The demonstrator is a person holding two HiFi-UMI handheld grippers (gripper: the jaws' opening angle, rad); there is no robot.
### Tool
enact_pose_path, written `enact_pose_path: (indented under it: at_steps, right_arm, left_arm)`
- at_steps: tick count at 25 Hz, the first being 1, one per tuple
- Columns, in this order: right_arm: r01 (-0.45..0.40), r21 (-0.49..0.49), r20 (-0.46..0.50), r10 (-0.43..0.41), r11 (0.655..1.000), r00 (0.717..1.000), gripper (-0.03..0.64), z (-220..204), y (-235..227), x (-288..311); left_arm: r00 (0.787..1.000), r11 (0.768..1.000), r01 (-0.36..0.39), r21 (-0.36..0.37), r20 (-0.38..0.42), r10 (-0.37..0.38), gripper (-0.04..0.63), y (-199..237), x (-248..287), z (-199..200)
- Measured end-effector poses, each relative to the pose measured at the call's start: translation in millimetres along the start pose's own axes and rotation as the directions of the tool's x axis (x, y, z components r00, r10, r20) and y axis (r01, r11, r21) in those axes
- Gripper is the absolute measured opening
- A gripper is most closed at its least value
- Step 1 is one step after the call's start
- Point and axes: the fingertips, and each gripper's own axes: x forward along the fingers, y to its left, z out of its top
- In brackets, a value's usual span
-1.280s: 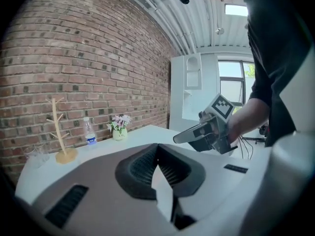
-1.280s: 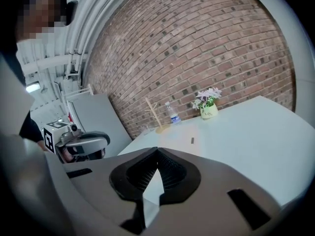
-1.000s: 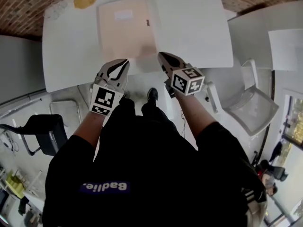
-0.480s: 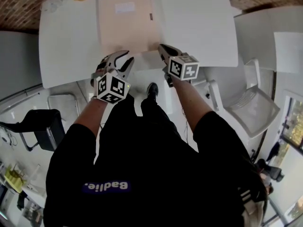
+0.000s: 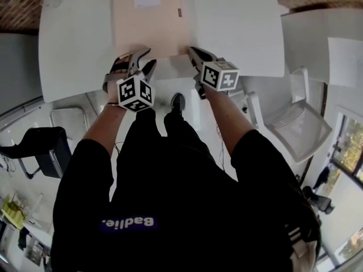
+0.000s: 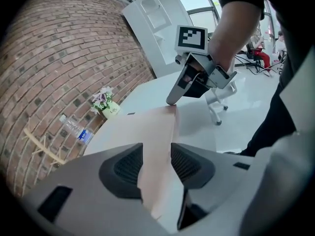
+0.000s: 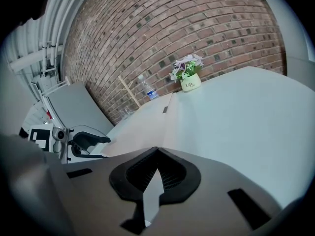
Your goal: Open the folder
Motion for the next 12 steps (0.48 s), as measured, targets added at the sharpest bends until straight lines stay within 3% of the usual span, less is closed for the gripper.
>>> enact_pose_path:
  at_steps: [12]
  right_arm:
    - [-0.015,-0.062,-0.027,0.014,0.998,1.0,0.028,-2.2,2.7,3.7]
  left_arm:
    - [0.999,0.999,-0.033,0.034,-0.015,0.034,0.189,7.9,6.9,-7.4]
